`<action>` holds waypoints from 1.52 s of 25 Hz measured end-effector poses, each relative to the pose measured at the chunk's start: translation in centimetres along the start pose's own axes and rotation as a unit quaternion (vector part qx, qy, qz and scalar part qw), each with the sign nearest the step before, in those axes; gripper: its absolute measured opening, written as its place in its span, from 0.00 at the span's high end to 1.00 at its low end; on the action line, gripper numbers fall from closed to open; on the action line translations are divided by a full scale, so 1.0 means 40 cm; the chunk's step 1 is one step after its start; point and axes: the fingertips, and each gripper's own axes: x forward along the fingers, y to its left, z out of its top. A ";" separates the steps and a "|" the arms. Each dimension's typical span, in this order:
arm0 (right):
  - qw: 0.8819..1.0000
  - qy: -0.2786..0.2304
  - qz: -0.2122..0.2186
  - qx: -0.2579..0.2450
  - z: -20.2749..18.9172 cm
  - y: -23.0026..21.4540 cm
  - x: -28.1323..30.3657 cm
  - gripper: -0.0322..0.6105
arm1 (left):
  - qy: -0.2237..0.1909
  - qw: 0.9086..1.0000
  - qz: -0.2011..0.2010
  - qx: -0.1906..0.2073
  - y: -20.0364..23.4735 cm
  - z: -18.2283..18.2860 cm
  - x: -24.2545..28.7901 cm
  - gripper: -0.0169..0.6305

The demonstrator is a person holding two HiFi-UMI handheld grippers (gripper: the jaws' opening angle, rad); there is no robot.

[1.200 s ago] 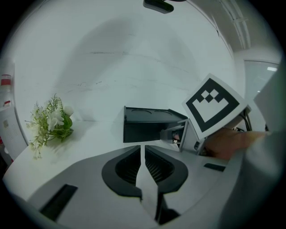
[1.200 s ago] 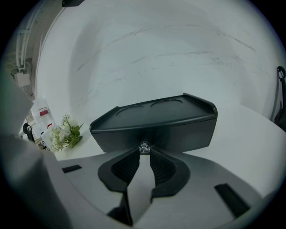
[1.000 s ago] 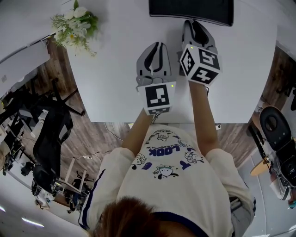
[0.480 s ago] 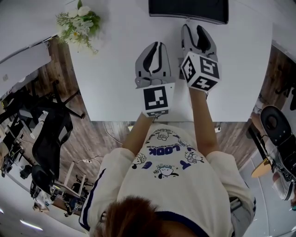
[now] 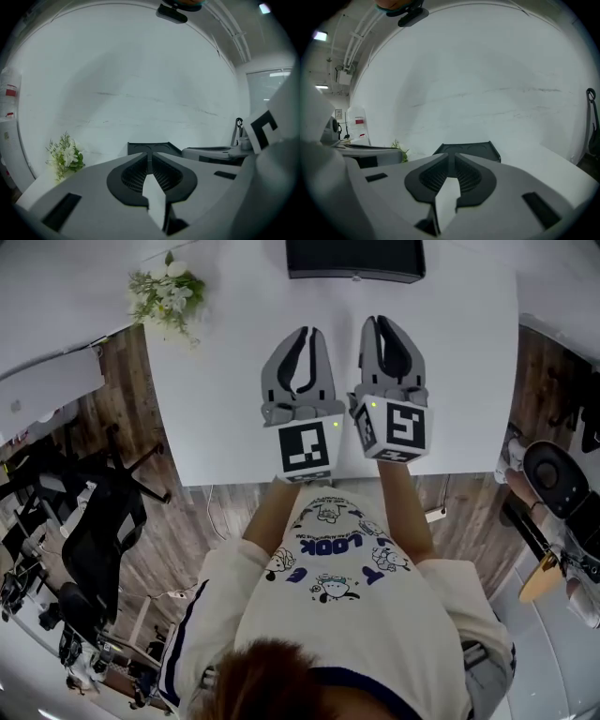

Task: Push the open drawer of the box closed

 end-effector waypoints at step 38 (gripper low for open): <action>0.999 -0.035 0.019 -0.004 0.097 0.051 -0.192 0.88 | -0.065 0.998 -0.007 0.021 -0.065 0.147 -0.155 0.92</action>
